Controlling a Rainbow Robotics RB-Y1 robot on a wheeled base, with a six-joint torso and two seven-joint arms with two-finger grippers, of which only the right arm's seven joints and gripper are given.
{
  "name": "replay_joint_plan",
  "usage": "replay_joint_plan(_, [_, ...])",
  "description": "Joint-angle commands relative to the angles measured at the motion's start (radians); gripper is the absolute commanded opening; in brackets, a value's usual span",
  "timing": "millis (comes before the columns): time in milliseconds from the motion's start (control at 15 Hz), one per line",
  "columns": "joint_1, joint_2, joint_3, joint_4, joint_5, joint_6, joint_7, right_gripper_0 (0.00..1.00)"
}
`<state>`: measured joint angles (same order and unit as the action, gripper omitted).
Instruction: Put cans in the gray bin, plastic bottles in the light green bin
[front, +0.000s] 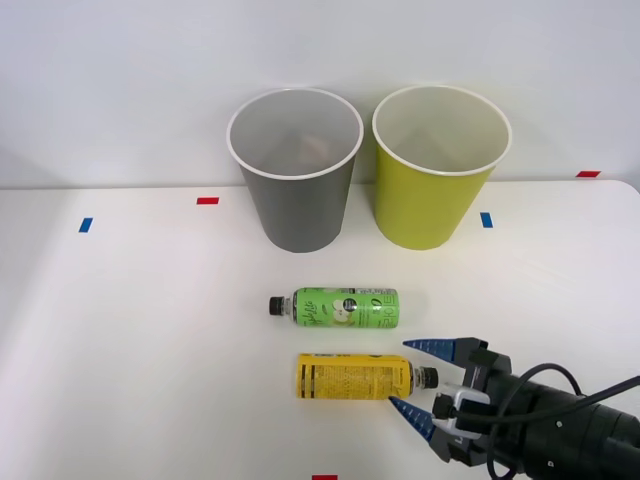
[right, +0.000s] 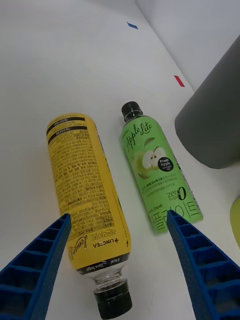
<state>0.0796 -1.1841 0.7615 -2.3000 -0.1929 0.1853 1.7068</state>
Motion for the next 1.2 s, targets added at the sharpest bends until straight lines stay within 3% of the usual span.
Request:
replay_joint_plan(67, [-0.066,-0.005,0.062,-0.009,-0.023,0.002,0.002,0.62])
replay_joint_plan(400, [-0.139,0.006,0.121,-0.042,-0.031,0.151,0.008,0.63])
replay_joint_plan(667, [-0.228,0.060,0.193,-0.044,-0.088,0.264,0.007,0.92])
replay_joint_plan(1000, [-0.360,0.173,0.239,-0.044,-0.079,0.437,0.039,0.93])
replay_joint_plan(1200, [-0.449,0.196,0.277,-0.044,-0.071,0.523,0.073,0.94])
